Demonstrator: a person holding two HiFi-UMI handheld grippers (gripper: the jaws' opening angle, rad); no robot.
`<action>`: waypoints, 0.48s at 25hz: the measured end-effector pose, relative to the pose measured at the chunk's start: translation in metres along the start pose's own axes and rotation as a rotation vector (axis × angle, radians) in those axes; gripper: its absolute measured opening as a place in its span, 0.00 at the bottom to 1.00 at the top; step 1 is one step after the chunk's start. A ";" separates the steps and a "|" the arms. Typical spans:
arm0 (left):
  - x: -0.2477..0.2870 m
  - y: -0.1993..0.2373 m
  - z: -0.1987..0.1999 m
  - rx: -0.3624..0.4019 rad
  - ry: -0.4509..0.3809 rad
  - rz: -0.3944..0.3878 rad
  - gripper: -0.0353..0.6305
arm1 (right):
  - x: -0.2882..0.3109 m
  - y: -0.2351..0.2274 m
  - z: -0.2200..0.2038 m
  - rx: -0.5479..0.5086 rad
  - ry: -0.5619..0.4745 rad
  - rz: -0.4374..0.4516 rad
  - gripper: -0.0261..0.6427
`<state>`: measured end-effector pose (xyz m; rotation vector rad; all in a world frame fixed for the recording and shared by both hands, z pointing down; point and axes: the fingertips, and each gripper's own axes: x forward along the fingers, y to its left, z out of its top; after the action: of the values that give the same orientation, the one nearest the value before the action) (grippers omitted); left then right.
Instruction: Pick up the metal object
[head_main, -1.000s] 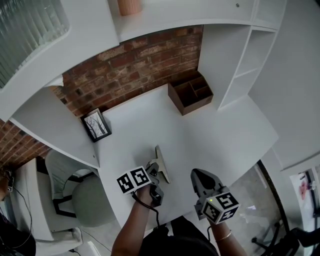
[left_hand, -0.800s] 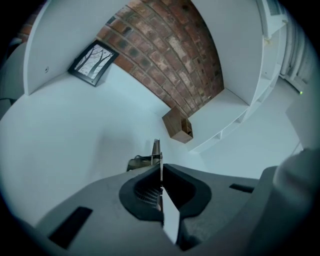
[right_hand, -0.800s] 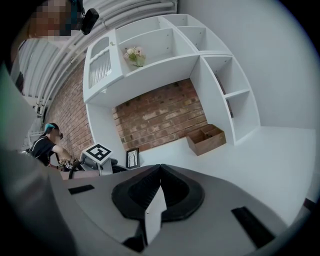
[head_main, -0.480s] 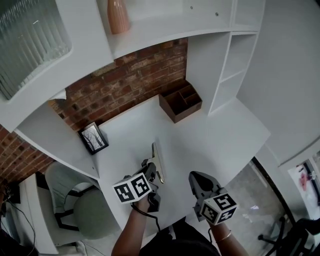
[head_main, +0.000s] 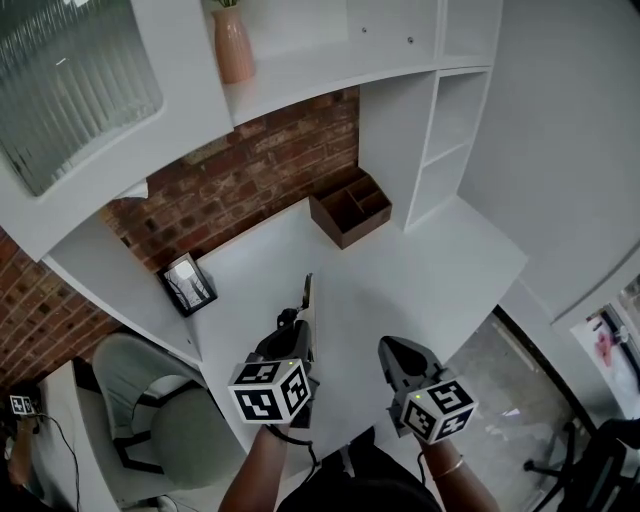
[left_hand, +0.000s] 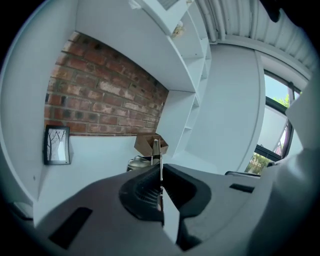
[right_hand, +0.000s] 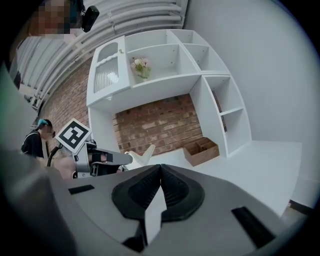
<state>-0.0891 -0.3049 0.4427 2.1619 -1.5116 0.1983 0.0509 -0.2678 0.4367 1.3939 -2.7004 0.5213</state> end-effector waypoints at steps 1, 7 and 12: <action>-0.004 -0.002 0.003 0.022 -0.005 -0.002 0.07 | -0.001 0.002 0.001 -0.004 -0.003 -0.003 0.05; -0.028 -0.013 0.011 0.137 -0.034 -0.012 0.07 | -0.013 0.017 0.002 -0.026 -0.021 -0.017 0.05; -0.043 -0.020 0.014 0.198 -0.056 -0.024 0.07 | -0.021 0.025 0.003 -0.041 -0.032 -0.029 0.05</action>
<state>-0.0893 -0.2698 0.4081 2.3566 -1.5537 0.2923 0.0439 -0.2394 0.4226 1.4411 -2.6947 0.4432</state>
